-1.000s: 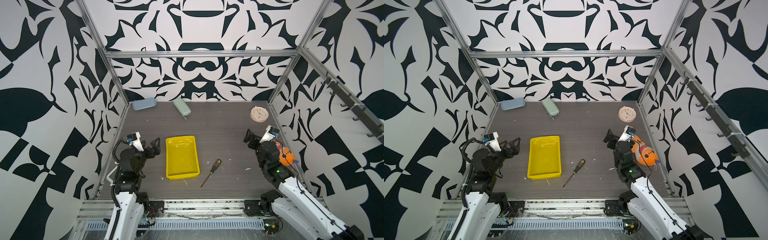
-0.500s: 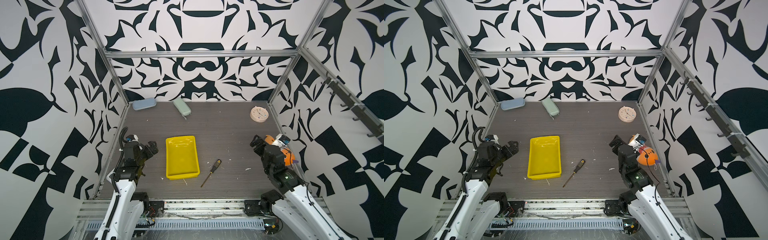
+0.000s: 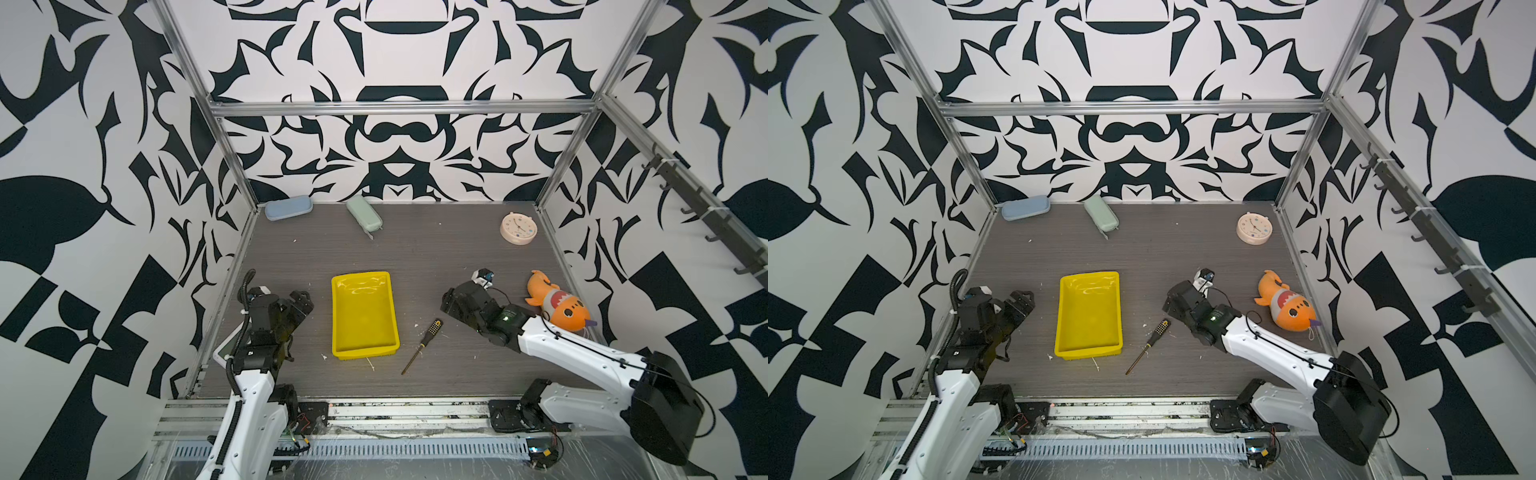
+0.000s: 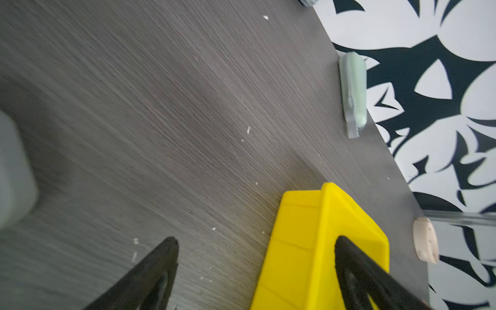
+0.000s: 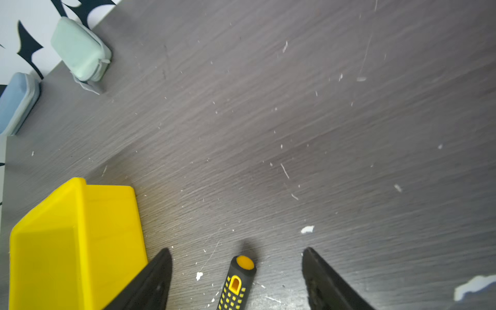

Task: Put the screwdriver in the bin
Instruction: Pick up the screwdriver from the bottom-center of the table.

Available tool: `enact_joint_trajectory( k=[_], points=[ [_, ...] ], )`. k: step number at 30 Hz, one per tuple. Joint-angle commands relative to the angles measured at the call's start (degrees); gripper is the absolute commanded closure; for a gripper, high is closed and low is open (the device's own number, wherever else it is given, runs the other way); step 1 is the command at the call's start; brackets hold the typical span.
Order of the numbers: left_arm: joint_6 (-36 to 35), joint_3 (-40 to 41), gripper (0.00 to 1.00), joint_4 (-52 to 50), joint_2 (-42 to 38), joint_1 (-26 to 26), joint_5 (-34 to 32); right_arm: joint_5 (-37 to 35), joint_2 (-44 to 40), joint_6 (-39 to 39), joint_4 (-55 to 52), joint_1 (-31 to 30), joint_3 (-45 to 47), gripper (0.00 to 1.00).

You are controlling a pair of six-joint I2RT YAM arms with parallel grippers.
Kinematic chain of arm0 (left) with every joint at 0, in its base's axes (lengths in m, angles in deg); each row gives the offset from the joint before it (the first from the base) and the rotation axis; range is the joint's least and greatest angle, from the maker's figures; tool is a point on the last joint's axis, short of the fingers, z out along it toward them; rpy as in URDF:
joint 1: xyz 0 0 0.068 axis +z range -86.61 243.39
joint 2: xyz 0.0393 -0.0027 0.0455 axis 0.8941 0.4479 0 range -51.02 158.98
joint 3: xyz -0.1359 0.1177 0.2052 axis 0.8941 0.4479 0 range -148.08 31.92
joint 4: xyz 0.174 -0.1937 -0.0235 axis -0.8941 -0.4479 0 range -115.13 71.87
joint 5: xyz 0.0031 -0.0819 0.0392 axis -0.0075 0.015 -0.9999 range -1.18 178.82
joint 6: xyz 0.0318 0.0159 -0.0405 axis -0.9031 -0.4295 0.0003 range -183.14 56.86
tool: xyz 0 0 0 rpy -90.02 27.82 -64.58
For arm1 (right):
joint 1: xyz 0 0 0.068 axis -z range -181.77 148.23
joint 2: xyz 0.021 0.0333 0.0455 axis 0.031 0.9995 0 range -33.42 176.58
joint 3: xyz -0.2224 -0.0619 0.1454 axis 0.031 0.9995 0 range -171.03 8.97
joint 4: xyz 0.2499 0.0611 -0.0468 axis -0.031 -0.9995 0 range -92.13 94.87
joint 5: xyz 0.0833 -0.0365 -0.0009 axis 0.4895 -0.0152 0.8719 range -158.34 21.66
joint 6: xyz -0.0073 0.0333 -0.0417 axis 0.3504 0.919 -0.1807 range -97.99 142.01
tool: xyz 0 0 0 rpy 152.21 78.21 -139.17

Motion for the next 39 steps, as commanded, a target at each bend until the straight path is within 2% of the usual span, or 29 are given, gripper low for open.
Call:
enact_joint_trajectory(
  k=[1,7,12,17,20,28,31,34,39],
  points=[
    [2.57,1.66,0.1,6.88,2.09,-0.14,8.24,-1.33,0.75,7.88,1.42,-1.73,1.21,0.24],
    [2.12,1.53,0.14,9.45,7.09,-1.57,11.11,-0.57,6.37,8.65,1.29,-3.39,-0.09,0.26],
    [1.22,0.74,0.14,9.59,7.57,-4.4,10.82,0.33,11.14,9.68,4.03,-5.34,-0.86,0.26],
    [-0.49,0.7,0.14,9.5,9.02,-5.11,10.86,2.07,16.68,9.76,3.21,-5.94,-3.26,0.28],
    [-0.44,0.39,0.2,9.93,11.2,-5.88,10.58,3.16,19.13,9.59,2.38,-6.2,-4.48,0.3],
    [1.52,0.0,0.26,13.88,17.21,-11.8,5.06,3.26,24.19,11.32,-1.91,-7.08,-8.7,0.36],
    [2.96,-0.76,0.27,15.46,19.18,-13.65,3.4,3.54,25.23,12.21,-2.05,-7.24,-9.3,0.43],
    [4.37,-1.61,0.27,16.19,19.83,-15.37,1.45,3.3,25.73,12.66,-1.96,-7.26,-9.04,0.54],
    [6.68,-2.26,0.27,18.11,20.56,-19.16,-1.91,2.04,26.18,12.68,-3.06,-7.14,-8.99,0.56]
  ],
)
